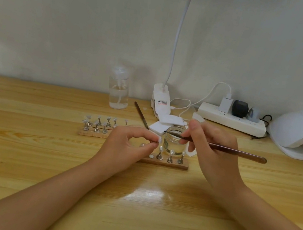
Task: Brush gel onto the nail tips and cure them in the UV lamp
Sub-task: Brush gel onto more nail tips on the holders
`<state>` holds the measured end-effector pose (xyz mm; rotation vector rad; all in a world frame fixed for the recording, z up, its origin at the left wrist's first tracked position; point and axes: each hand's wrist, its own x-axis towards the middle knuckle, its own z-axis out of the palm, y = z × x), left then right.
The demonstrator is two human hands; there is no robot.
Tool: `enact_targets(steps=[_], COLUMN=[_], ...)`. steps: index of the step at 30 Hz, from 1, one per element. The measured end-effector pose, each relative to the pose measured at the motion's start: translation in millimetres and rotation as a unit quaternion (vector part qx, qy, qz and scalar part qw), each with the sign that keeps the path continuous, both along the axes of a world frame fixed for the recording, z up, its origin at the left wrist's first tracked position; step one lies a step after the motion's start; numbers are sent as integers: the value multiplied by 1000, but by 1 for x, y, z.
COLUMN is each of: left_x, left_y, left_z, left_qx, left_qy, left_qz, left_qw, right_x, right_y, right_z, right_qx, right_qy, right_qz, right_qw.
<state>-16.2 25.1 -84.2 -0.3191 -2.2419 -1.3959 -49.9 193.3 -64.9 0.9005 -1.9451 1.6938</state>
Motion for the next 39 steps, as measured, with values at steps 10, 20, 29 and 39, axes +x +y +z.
enact_targets(steps=[10,20,29,39], left_x=[0,1,0,-1], left_y=[0,0,0,0], left_z=[0,0,0,0], left_qx=[2,12,-2,0], left_qy=[7,-1,1,-5], left_qz=[11,16,21,22], left_qw=[1000,1000,1000,1000], right_x=[3,4,6,7], right_y=[-3,-3,-4,-6], right_z=[-5,-6,-7,-8], right_qx=[38,-9,-15,20], right_qy=[48,39,29,33], right_qz=[1,7,19,1], right_qw=[998,999,999,999])
